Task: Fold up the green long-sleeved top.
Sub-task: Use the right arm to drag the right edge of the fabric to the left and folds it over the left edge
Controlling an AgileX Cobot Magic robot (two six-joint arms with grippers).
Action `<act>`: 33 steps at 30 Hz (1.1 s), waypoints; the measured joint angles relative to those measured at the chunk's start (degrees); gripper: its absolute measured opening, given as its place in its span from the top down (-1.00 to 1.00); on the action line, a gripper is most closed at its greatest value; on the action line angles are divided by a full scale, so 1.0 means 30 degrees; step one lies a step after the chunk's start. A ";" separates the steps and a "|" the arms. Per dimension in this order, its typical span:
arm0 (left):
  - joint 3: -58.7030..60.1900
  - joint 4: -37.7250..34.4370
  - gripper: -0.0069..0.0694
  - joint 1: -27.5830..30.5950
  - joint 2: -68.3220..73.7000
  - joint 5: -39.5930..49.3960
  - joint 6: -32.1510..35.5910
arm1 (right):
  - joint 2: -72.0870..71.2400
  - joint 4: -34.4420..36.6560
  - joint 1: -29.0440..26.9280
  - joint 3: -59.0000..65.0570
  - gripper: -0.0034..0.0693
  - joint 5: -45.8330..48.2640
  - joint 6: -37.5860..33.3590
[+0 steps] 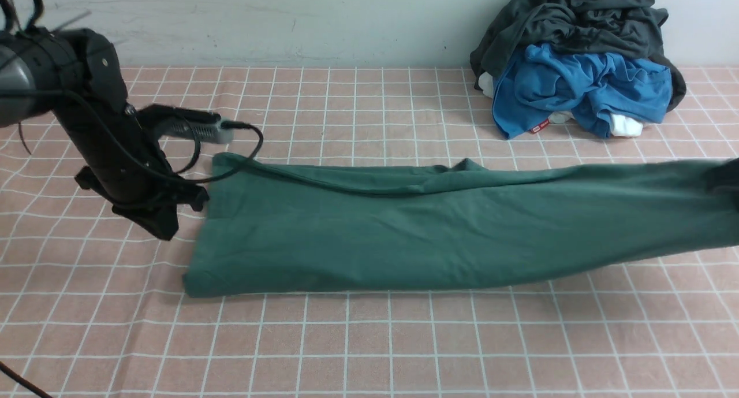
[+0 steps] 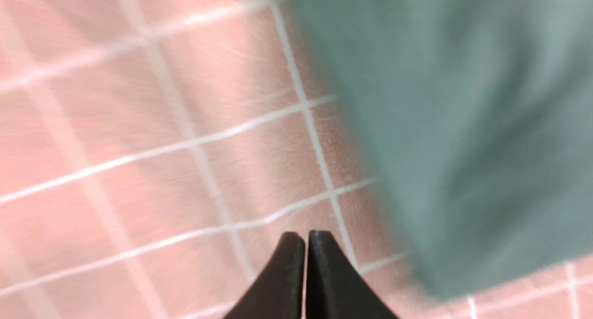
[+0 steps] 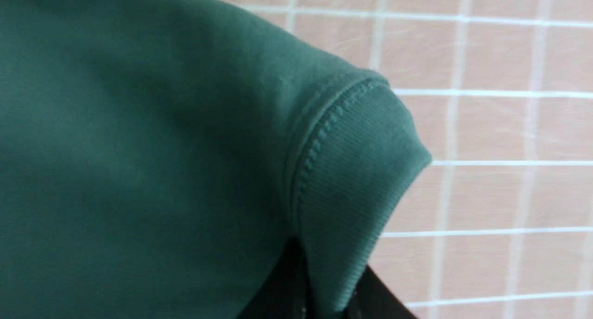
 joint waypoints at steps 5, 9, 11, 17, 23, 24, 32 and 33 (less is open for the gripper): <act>0.0000 -0.0040 0.83 0.0000 -0.2518 -0.0020 0.0035 | -0.2287 -0.2397 -0.0390 -0.1680 0.84 0.1423 0.1041; 0.0000 -0.0021 0.83 0.0000 -0.3808 -0.0164 0.0051 | -0.3392 -0.0723 0.0904 -0.3660 0.85 0.1978 0.0180; 0.0000 -0.0021 0.83 0.0000 -0.4181 -0.0183 0.0051 | -0.3484 0.0648 0.2278 -0.4550 0.85 0.2078 -0.0735; 0.0000 -0.0021 0.83 0.0000 -0.4923 -0.0183 0.0051 | -0.1856 0.4429 0.8024 -0.6224 0.85 0.1725 -0.2613; 0.0000 -0.0006 0.83 0.0000 -0.5085 -0.0033 0.0129 | 0.2852 0.6531 1.2611 -0.6822 0.85 -0.0876 -0.2857; 0.0000 -0.0006 0.83 0.0000 -0.5091 -0.0011 0.0169 | 0.3523 0.6764 1.3086 -0.6881 0.85 -0.1317 -0.2857; 0.0000 -0.0006 0.83 0.0000 -0.5174 0.1022 0.0631 | 0.7452 0.8435 1.4484 -0.8793 0.43 -0.2052 -0.2857; 0.0000 -0.0006 0.83 0.0000 -0.5237 0.1090 0.0631 | 0.7503 0.8644 1.4484 -0.9340 0.30 -0.1669 -0.2857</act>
